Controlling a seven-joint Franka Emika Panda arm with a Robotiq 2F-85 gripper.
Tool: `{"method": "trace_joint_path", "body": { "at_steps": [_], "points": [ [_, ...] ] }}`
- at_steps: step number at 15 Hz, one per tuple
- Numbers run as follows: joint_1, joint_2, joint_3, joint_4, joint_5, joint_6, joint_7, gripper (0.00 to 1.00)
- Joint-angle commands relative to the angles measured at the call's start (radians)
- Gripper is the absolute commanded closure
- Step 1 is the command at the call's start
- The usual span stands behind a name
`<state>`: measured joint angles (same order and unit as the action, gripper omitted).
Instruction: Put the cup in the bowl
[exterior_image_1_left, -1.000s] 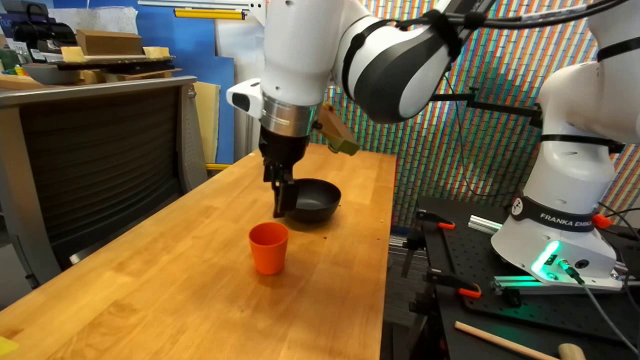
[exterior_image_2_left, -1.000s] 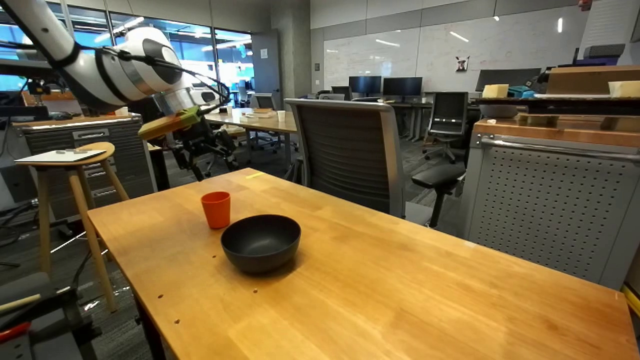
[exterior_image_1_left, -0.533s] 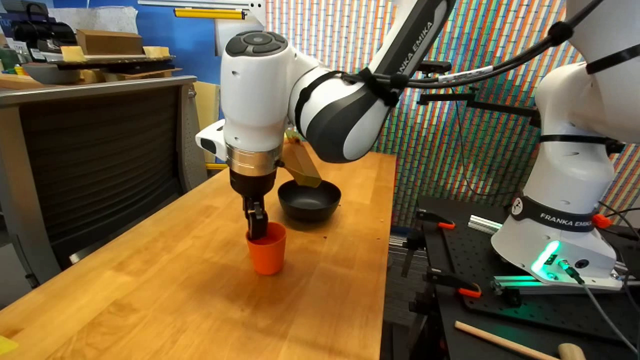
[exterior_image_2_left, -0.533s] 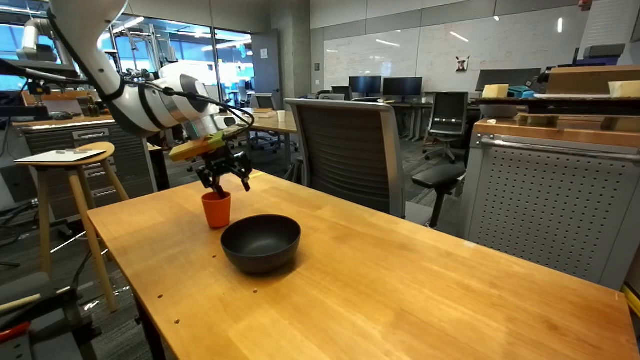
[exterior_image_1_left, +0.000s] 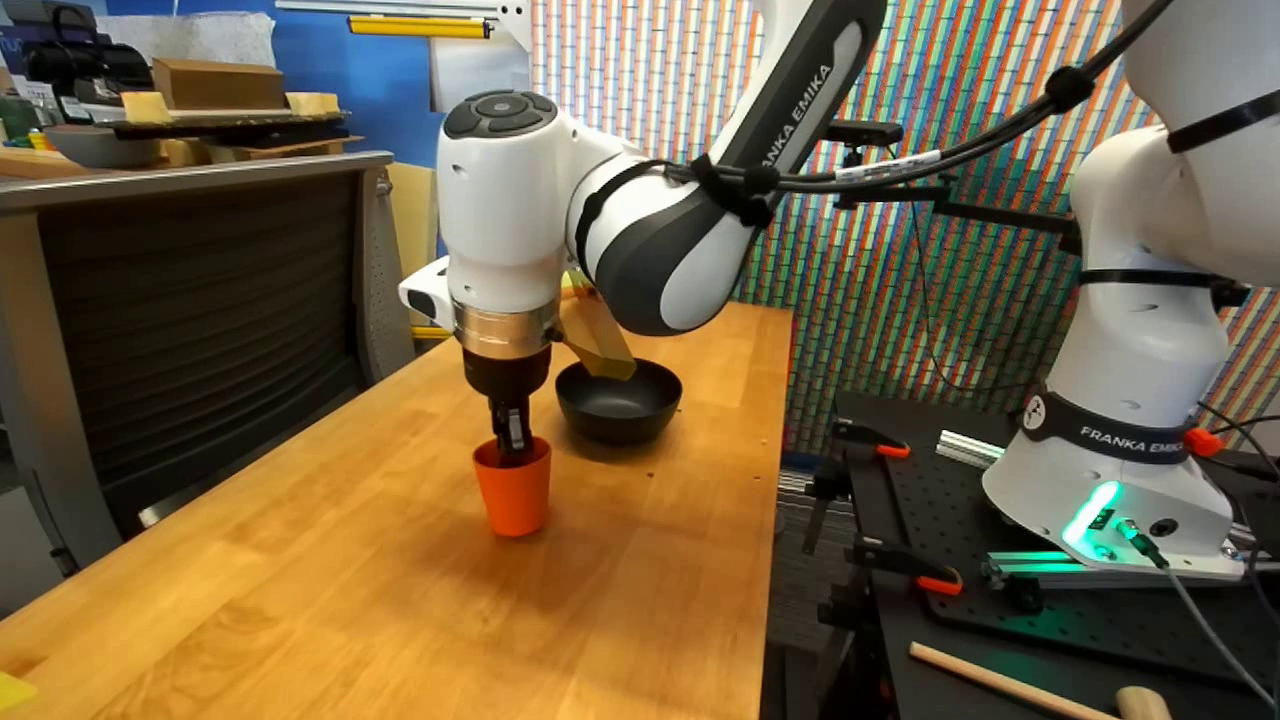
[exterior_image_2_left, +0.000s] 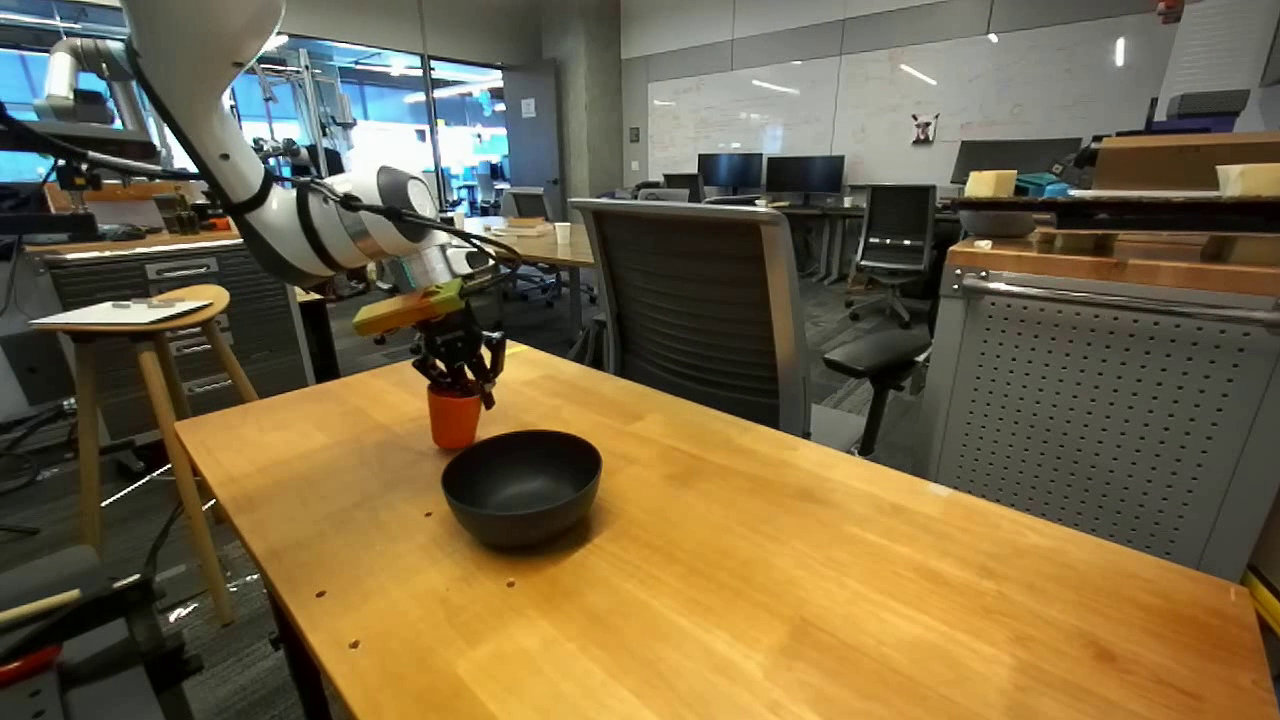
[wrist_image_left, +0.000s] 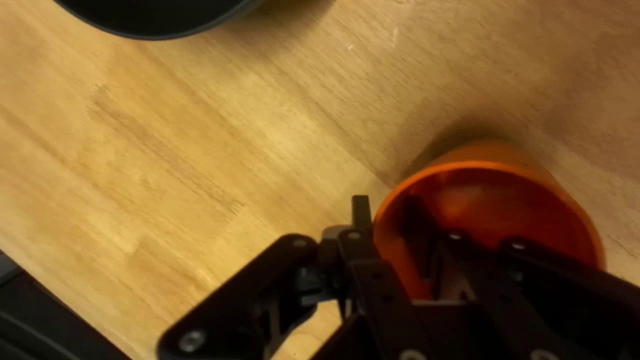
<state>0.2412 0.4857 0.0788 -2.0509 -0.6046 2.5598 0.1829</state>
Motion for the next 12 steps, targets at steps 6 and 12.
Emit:
{"method": "trace_joint_path", "body": {
  "at_steps": [6,12],
  "points": [
    [-0.040,-0.315,-0.043,-0.241,0.204,0.021,-0.002,0.99],
    [-0.163,-0.532,-0.158,-0.330,0.058,-0.024,0.152,0.99]
  ]
}}
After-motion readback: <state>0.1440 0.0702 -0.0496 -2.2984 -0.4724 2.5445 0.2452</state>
